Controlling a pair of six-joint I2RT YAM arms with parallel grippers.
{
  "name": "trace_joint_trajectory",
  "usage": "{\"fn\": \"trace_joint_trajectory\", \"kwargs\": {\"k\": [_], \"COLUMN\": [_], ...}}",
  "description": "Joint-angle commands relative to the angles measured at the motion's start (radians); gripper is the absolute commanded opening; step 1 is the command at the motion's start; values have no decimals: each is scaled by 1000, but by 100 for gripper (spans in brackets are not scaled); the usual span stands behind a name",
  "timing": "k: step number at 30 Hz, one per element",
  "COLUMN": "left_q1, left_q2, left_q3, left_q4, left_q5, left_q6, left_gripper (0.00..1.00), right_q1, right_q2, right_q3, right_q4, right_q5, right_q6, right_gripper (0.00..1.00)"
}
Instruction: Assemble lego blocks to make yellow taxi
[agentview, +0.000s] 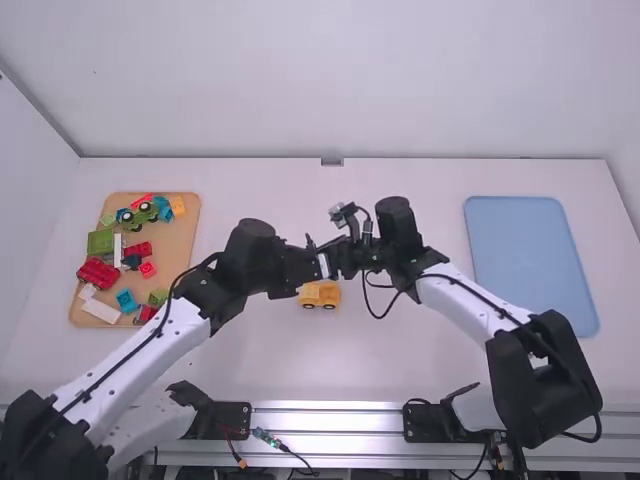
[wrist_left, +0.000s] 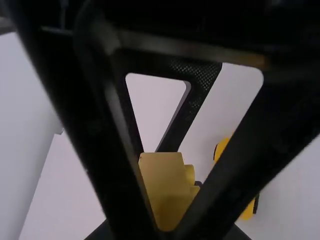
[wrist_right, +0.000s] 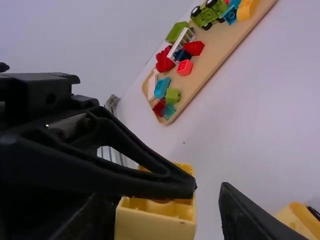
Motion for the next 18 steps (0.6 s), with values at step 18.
{"fn": "trace_joint_trajectory", "kwargs": {"k": [18], "left_q1": [-16], "left_q2": [13], "left_q3": [-8], "left_q4": [49], "left_q5": [-51], "left_q6": [-41], "left_gripper": [12], "right_q1": [40], "right_q2": [-15], "right_q3": [-7], "right_q4": [-6], "right_q5": [45], "right_q6": [7], "right_gripper": [40]}}
